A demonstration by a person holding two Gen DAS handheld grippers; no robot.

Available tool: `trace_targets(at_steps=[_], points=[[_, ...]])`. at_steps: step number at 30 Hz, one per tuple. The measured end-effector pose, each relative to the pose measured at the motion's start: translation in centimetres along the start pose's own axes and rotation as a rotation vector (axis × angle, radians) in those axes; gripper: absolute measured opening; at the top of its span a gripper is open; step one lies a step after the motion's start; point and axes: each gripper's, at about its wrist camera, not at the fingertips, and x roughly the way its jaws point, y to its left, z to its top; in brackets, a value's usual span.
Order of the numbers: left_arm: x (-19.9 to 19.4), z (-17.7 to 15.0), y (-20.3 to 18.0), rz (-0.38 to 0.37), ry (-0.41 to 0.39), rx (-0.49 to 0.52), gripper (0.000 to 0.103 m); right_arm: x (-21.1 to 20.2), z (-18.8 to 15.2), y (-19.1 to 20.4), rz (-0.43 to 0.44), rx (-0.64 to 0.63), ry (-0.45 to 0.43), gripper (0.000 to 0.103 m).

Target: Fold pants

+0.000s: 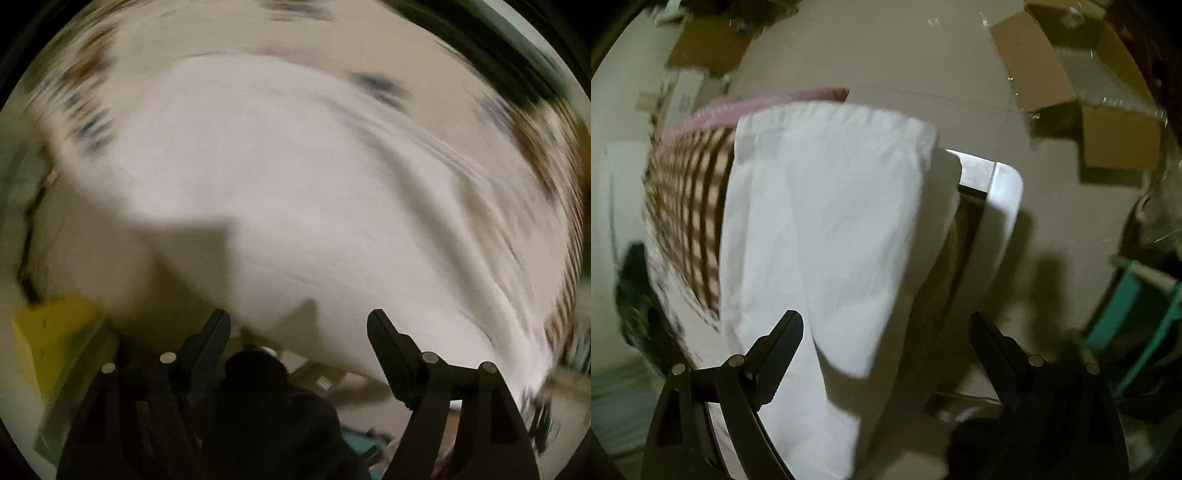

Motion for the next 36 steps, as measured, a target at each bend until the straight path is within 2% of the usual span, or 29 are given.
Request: trace_targets(at_steps=[1,2,3,4,5,6,8,10,13,14,15,17,19,20,23,25,26,27,30,36], points=[[0.5,-0.3,-2.5,-0.014,0.016,0.057,0.075,0.1,0.2,-0.4,0.023,0.015,-0.019,0.09],[1.3,-0.8,-5.5,-0.023,0.037,0.119,0.075,0.0,0.5,-0.5,0.049,0.026,-0.035,0.074],[1.9,-1.1,-7.4,-0.037,0.048,0.152,0.075,-0.3,0.9,-0.6,0.065,0.029,-0.059,0.062],[2.5,-0.7,-9.7,-0.056,0.056,0.19,0.075,-0.8,1.3,-0.6,0.049,0.025,-0.085,0.058],[3.2,-1.0,-12.4,-0.065,0.062,0.241,0.075,-1.2,1.3,0.3,0.063,0.016,-0.126,0.037],[3.7,-1.2,-14.1,-0.071,0.062,0.275,0.075,-1.5,1.0,1.4,0.075,0.001,-0.154,0.03],[4.7,-1.7,-17.8,-0.069,0.046,0.353,0.075,-2.8,0.7,2.4,0.095,-0.034,-0.173,0.03],[6.1,-1.5,-20.0,-0.058,0.049,0.401,0.075,-3.2,0.7,3.1,0.138,-0.091,-0.161,0.03],[8.8,-1.3,-20.9,-0.037,0.095,0.405,0.075,-2.0,0.7,3.4,0.151,-0.125,-0.131,0.034],[9.7,-1.3,-20.9,-0.029,0.111,0.398,0.075,-1.2,1.2,2.9,0.16,-0.112,-0.108,0.038],[10.4,-1.2,-20.7,-0.037,0.116,0.39,0.084,-0.4,1.3,3.2,0.168,-0.098,-0.1,0.038],[10.8,-1.1,-20.6,-0.12,0.122,0.379,0.103,0.5,1.8,2.7,0.236,-0.054,-0.101,0.037],[11.4,-1.5,-21.2,-0.085,0.127,0.398,0.103,0.4,1.9,3.3,0.304,-0.039,-0.127,0.028],[11.6,-1.8,-21.6,-0.059,0.129,0.406,0.103,0.1,1.7,3.6,0.321,-0.06,-0.143,0.027],[12.4,-2.9,-23.0,0.035,0.128,0.426,0.103,1.1,1.9,5.5,0.279,-0.151,-0.13,0.03],[12.7,-3.2,-23.2,0.06,0.129,0.406,0.103,2.8,2.4,5.9,0.24,-0.161,-0.084,0.03],[12.8,-3.4,-23.3,0.064,0.135,0.389,0.103,3.3,2.7,6.0,0.233,-0.159,-0.078,0.026],[12.7,-3.6,-23.6,0.064,0.137,0.38,0.103,3.3,2.9,6.2,0.231,-0.155,-0.089,0.017],[11.8,-4.5,-23.3,0.024,0.109,0.356,0.103,1.4,2.0,7.7,0.218,-0.217,-0.139,0.015],[7.6,-6.2,-21.5,0.004,-0.022,0.339,0.103,-4.8,-4.5,13.3,0.23,-0.421,-0.231,0.015]])
